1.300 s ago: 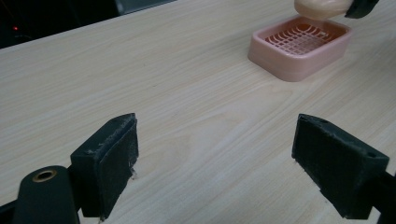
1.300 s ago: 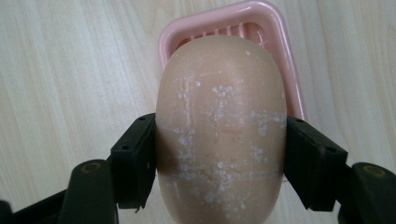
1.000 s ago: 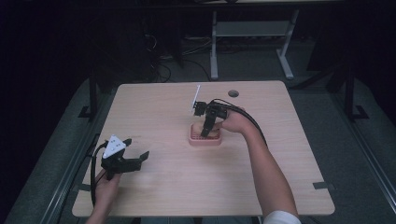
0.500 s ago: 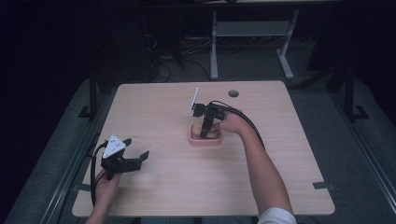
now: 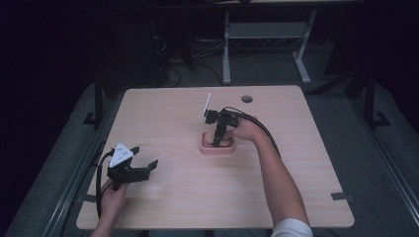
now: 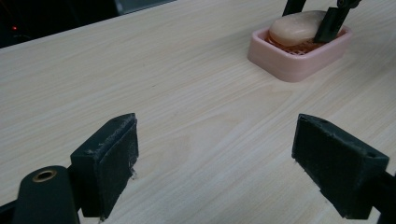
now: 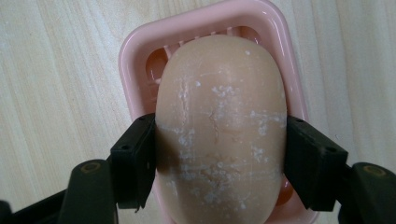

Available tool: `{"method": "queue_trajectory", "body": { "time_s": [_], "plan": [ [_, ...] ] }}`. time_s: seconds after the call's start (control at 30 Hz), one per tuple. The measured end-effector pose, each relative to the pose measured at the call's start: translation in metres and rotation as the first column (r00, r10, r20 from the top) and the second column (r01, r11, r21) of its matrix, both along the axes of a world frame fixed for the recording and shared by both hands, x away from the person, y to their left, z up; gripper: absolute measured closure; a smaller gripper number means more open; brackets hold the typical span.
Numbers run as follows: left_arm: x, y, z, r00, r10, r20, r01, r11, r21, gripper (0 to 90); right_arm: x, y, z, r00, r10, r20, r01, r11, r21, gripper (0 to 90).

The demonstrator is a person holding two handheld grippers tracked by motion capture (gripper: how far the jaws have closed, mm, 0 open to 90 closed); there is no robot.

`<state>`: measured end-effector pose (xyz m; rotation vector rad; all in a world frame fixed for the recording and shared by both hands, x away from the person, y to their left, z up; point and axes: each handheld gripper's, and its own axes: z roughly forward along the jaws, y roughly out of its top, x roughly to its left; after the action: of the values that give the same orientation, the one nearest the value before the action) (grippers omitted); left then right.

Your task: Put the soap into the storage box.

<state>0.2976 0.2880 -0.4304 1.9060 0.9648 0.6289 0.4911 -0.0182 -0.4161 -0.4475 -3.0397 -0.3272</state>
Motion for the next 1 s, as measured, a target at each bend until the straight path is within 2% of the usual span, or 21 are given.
{"method": "queue_trajectory", "body": {
  "time_s": [1.0],
  "plan": [
    [0.0,-0.0003,0.0,1.0,0.003,0.0,-0.003,1.0,0.0,14.3,0.0011,-0.0015,-0.0017,0.9997,-0.013,-0.022,0.013,1.0,0.002,31.2]
  ]
}}
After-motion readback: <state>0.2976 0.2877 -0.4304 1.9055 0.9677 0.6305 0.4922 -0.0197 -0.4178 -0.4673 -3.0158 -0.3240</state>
